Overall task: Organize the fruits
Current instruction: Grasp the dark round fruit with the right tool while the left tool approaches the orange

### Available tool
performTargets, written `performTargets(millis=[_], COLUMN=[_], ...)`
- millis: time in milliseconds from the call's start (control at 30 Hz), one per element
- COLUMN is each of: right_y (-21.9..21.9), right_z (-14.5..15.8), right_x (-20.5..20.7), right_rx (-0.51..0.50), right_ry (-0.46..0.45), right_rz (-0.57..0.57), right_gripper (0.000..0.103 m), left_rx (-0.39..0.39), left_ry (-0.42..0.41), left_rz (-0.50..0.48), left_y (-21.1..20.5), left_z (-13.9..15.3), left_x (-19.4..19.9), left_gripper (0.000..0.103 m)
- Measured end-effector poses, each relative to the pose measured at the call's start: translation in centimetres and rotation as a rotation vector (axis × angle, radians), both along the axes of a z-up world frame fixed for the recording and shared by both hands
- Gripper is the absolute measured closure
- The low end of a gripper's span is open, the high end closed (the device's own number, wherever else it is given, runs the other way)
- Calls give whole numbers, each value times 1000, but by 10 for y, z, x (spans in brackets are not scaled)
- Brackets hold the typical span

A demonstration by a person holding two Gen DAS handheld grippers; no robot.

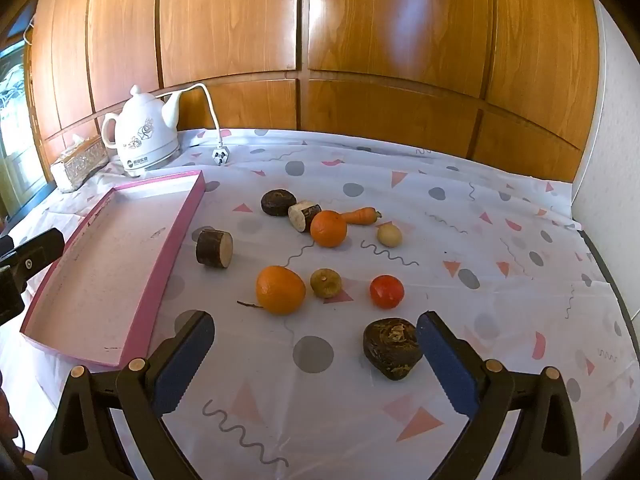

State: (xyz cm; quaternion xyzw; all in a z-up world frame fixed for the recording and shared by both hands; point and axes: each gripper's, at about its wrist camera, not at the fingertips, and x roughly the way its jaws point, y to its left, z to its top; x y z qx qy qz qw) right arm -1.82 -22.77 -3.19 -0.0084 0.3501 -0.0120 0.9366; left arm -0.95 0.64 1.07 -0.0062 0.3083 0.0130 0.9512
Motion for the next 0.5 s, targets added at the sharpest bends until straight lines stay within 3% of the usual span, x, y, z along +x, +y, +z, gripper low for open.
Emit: performTargets(millis=[367, 500], right_y=[-3, -19], right_z=[6, 4], right_x=[-5, -4], right_rx=[3, 41], right_ry=[5, -11], right_rz=[-24, -31], right_gripper=[1, 8], left_rx=[3, -1], left_ry=[10, 20], left_rz=[-15, -29], left_y=[-8, -8], left_z=[-1, -4], left_x=[1, 4], left_gripper=[0, 0])
